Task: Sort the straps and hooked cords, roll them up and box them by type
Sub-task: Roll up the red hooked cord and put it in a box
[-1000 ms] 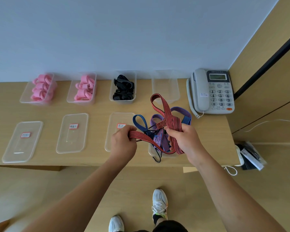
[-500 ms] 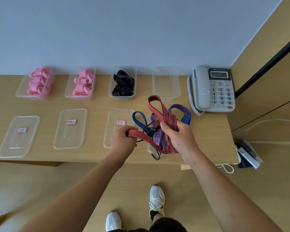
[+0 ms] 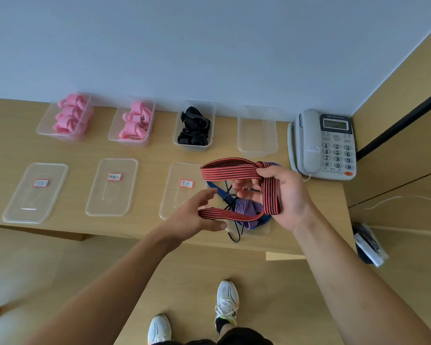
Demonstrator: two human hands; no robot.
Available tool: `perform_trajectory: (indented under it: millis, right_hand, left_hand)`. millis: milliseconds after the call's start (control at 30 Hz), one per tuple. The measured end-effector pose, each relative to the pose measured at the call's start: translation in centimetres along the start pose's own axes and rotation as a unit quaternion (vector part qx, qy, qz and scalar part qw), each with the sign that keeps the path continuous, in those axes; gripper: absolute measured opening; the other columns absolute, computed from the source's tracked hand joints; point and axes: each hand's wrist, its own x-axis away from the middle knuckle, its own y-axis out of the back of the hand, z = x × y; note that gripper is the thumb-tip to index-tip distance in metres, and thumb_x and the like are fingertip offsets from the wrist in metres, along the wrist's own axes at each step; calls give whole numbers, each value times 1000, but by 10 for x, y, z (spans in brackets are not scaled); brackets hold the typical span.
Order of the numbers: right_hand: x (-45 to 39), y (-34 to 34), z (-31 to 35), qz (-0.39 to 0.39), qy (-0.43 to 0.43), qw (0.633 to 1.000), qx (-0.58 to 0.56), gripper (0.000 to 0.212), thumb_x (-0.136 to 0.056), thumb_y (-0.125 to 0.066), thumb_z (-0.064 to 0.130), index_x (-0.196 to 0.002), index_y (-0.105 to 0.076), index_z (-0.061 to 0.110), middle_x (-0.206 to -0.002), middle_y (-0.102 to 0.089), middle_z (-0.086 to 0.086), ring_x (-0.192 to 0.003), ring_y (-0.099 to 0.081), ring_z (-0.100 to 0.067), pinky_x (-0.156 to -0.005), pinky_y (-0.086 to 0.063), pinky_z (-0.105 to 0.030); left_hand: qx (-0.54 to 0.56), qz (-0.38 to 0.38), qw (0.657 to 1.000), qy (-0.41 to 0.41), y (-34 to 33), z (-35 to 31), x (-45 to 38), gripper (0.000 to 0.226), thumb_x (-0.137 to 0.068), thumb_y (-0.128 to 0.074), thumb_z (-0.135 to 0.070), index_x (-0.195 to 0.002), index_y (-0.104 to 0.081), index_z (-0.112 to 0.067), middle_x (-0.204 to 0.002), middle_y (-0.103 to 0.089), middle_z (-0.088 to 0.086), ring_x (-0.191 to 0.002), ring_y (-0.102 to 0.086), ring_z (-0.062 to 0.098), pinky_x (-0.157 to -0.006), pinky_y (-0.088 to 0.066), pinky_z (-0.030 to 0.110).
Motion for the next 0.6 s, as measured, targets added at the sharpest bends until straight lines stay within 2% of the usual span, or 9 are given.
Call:
perform_trajectory:
  millis: [67, 100, 133, 200, 267, 367, 433, 500, 600]
  right_hand:
    - [-1, -7, 4, 2, -12, 999, 45, 25, -86, -53, 18, -72, -66, 2, -78, -55, -21, -77, -65, -35, -68, -53, -40]
    - [-1, -11, 5, -3, -20, 997, 70, 31, -88, -58, 25, -81, -66, -4, -72, -55, -17, -70, -64, -33, -64, -52, -38]
    - [-2, -13, 6, -10, -27, 995, 98, 43, -88, -65, 34, -89, -66, -8, -68, -55, -16, -64, -62, -30, -61, -50, -37]
    - [-1, -15, 6, -24, -30, 989, 143, 52, -81, -75, 44, -82, -67, -6, -63, -50, -15, -58, -56, -29, -60, -45, -35]
    - [6, -16, 5, -23, -23, 986, 166, 39, -83, -74, 37, -68, -68, 1, -59, -45, -13, -55, -52, -28, -56, -43, -32]
    - [19, -10, 6, -25, -35, 979, 198, 28, -87, -67, 21, -65, -68, 4, -55, -49, -14, -52, -50, -26, -54, -41, -31]
    - [28, -2, 7, -37, -58, 970, 234, 28, -90, -65, 16, -65, -65, 5, -57, -55, -12, -51, -52, -24, -52, -42, -30]
    - [37, 6, 8, -54, -80, 961, 258, 26, -92, -65, 14, -68, -65, 4, -58, -57, -11, -49, -53, -21, -49, -42, -28]
    - [47, 18, 4, -89, -101, 950, 283, 27, -93, -67, 17, -68, -69, 7, -61, -60, -11, -49, -53, -19, -47, -40, -26]
  left_hand:
    - [107, 114, 985, -68, 14, -7, 6, 78, -69, -83, -40, -141, -52, -45, -150, -50, -16, -144, -38, 5, -118, -35, 38]
    - [141, 170, 970, -102, 20, -11, 6, 72, -79, -75, -39, -147, -50, -37, -152, -51, -11, -145, -38, 7, -117, -34, 39]
    - [137, 192, 964, -121, 23, -13, 4, 63, -90, -65, -35, -151, -48, -30, -153, -51, -6, -146, -39, 10, -117, -33, 40]
    - [48, 129, 985, -100, 22, -17, -6, 49, -99, -62, -24, -146, -53, -33, -149, -55, -10, -141, -43, 3, -118, -30, 31]
    - [-71, 54, 992, -84, 14, -17, -21, 42, -97, -66, -12, -134, -64, -31, -135, -66, -9, -122, -57, -1, -103, -41, 14]
    - [-246, -29, 954, -169, -5, -16, -41, 38, -92, -58, -14, -127, -67, -25, -115, -75, 2, -108, -68, 20, -91, -54, 35]
    - [-266, -60, 940, -205, -13, -15, -48, 36, -87, -59, -28, -121, -70, -33, -107, -77, -4, -100, -71, 19, -83, -56, 37]
    - [-290, -90, 935, -185, -17, -17, -53, 25, -88, -66, -27, -109, -77, -31, -100, -78, -4, -94, -71, 18, -81, -57, 37]
    - [-253, -122, 948, -148, -21, -14, -65, 12, -93, -69, -17, -100, -78, -20, -96, -78, -2, -90, -68, 13, -86, -47, 21]
